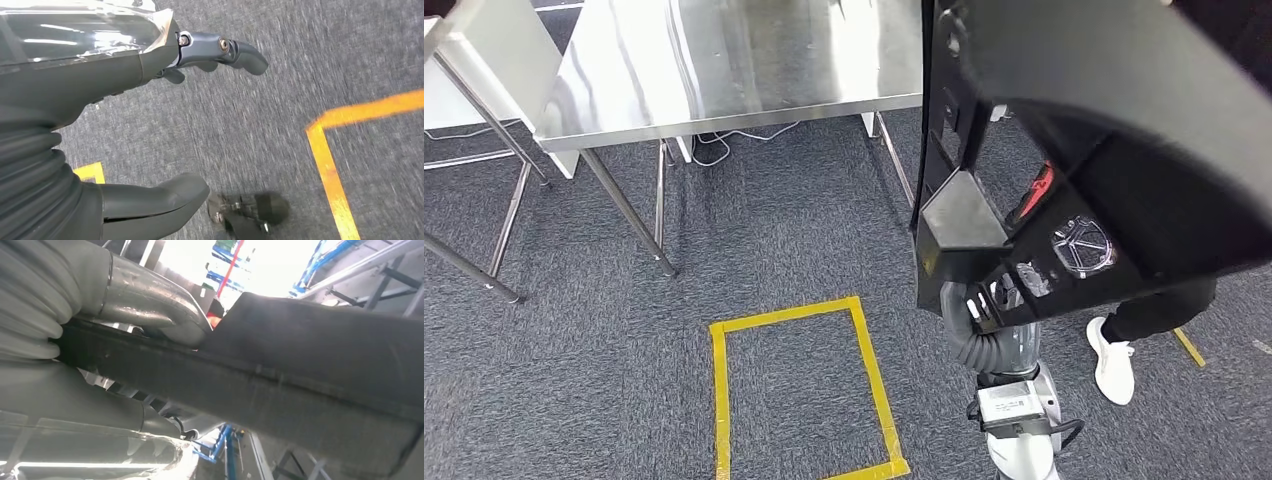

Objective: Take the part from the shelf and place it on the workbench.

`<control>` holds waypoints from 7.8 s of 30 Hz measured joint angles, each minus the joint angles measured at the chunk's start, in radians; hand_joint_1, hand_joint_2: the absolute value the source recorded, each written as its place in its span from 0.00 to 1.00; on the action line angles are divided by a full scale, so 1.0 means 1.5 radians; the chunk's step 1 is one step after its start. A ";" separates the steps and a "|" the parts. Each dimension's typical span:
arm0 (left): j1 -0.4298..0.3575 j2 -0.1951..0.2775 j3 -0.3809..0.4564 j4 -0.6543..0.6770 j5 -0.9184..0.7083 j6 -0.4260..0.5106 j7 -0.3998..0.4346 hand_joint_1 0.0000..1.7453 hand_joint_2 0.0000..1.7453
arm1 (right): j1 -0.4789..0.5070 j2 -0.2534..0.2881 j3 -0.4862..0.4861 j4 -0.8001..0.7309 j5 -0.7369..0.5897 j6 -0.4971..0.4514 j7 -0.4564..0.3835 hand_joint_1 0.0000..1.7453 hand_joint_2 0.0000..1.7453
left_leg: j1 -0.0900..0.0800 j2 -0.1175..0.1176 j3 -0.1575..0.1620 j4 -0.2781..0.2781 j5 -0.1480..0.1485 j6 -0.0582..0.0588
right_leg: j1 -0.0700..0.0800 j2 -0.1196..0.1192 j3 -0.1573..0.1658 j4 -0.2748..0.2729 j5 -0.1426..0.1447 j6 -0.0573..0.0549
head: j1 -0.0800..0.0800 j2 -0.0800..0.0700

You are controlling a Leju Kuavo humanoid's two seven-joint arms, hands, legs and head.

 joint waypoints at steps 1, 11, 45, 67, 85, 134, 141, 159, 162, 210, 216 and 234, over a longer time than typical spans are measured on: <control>0.000 -0.001 0.000 0.000 0.000 0.000 0.000 0.00 1.00 | 0.000 -0.001 0.000 0.001 0.000 0.000 0.000 1.00 1.00 | 0.001 -0.003 0.006 0.000 -0.006 -0.003 | -0.001 0.001 -0.026 0.023 -0.014 0.002 | 0.001 0.000; 0.000 -0.003 0.000 0.001 0.000 0.000 0.001 0.00 1.00 | 0.000 -0.004 0.000 0.005 0.000 -0.001 0.001 1.00 1.00 | 0.004 -0.007 0.053 0.028 -0.064 -0.036 | -0.010 0.003 -0.002 -0.141 0.084 0.001 | -0.002 0.000; -0.003 -0.012 0.000 0.000 -0.004 0.001 0.009 0.00 1.00 | -0.015 0.000 -0.004 0.011 -0.003 -0.002 -0.002 1.00 1.00 | 0.007 -0.005 0.006 0.163 -0.070 -0.041 | 0.000 0.009 0.055 -0.166 0.059 -0.032 | -0.004 0.000; 0.013 -0.006 0.001 0.004 0.002 -0.001 0.009 0.00 1.00 | -0.011 -0.001 -0.005 0.029 0.014 -0.013 -0.009 1.00 1.00 | 0.019 -0.013 0.107 -0.032 -0.067 -0.028 | -0.012 -0.003 -0.036 -0.100 -0.001 0.051 | -0.002 0.000; -0.010 -0.010 -0.002 0.004 -0.033 -0.010 0.044 0.00 1.00 | -0.264 -0.033 0.000 0.256 0.400 -0.128 0.150 1.00 1.00 | 0.024 0.016 -0.035 0.050 -0.039 -0.050 | -0.014 0.009 0.003 -0.149 0.098 0.016 | -0.007 0.000; -0.032 -0.015 -0.018 -0.009 -0.083 0.011 0.075 0.00 0.00 | -0.668 0.095 0.258 0.987 0.704 -0.157 0.285 0.00 0.00 | -0.003 0.001 -0.004 0.032 -0.038 -0.023 | 0.013 0.005 -0.029 -0.145 0.114 -0.002 | -0.004 0.000; -0.032 -0.015 -0.017 -0.009 -0.083 0.013 0.082 0.00 0.00 | -0.670 0.095 0.246 0.985 0.689 -0.139 0.305 0.00 0.00 | -0.003 0.001 -0.004 0.032 -0.038 -0.023 | 0.013 0.005 -0.029 -0.145 0.114 -0.002 | -0.004 0.000; -0.022 -0.022 0.002 -0.009 -0.083 0.037 0.099 0.00 0.00 | -0.701 0.033 0.158 0.940 0.758 0.028 0.674 0.00 0.00 | -0.004 0.001 -0.003 0.032 -0.038 -0.022 | 0.013 0.005 -0.028 -0.145 0.114 -0.002 | -0.004 0.000; -0.022 -0.022 0.003 -0.009 -0.086 0.037 0.100 0.00 0.00 | -0.701 0.030 0.147 0.947 0.758 0.073 0.680 0.00 0.00 | -0.004 0.001 -0.004 0.032 -0.038 -0.022 | 0.013 0.005 -0.028 -0.145 0.114 -0.002 | -0.004 0.000; -0.021 -0.021 0.086 -0.010 -0.084 0.049 -0.005 0.00 0.00 | -0.118 0.069 0.050 0.037 -0.570 0.523 -0.008 0.00 0.00 | -0.003 0.002 0.011 0.017 -0.030 -0.006 | 0.010 0.005 -0.020 -0.147 0.109 0.005 | -0.004 0.000; -0.018 -0.021 0.096 -0.009 -0.081 0.045 -0.013 0.00 0.00 | -0.101 0.043 0.048 0.038 -0.562 0.511 -0.018 0.00 0.00 | 0.002 0.006 0.011 0.009 -0.020 -0.003 | 0.004 0.005 -0.085 0.036 0.029 0.008 | 0.000 0.000; -0.017 -0.014 0.105 -0.010 -0.090 0.035 -0.012 0.00 0.00 | -0.062 0.015 0.009 0.019 -0.527 0.465 -0.053 0.00 0.00 | 0.018 0.003 0.008 0.087 -0.076 -0.049 | -0.004 0.004 -0.008 -0.162 0.114 -0.012 | -0.003 0.000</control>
